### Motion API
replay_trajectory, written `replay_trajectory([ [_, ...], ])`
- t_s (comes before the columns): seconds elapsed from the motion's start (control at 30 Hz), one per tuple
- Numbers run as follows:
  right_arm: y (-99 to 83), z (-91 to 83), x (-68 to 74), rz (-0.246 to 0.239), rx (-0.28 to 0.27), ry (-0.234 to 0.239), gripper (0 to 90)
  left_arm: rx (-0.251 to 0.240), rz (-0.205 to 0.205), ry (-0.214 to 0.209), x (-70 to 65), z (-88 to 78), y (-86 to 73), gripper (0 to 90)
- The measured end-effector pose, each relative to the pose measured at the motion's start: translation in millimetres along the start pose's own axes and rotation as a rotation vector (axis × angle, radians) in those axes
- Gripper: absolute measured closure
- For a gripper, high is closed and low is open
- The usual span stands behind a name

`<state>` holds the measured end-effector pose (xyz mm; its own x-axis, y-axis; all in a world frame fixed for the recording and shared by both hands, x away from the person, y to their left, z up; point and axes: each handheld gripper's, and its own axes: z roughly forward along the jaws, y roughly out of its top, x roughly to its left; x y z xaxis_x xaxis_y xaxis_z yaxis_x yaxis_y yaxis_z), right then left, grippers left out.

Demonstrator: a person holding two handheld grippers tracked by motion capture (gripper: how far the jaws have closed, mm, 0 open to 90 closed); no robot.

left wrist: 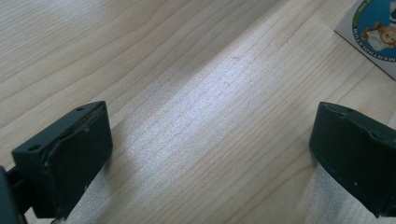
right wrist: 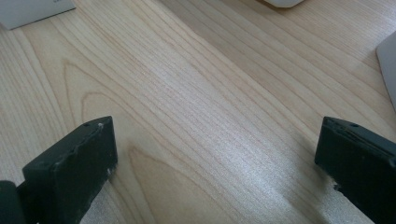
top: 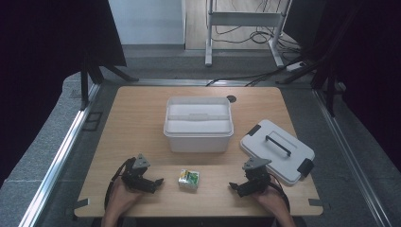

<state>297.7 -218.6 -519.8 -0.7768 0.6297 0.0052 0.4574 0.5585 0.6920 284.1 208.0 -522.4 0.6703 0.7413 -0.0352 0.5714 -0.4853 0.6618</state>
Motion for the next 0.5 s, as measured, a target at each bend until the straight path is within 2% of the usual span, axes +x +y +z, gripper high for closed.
replay_trajectory([
  [0.5,-0.3,-0.2,0.5,0.006,-0.001,-0.006,0.0,-0.003,-0.013,0.01,-0.4,-0.5,-0.3,0.4],
])
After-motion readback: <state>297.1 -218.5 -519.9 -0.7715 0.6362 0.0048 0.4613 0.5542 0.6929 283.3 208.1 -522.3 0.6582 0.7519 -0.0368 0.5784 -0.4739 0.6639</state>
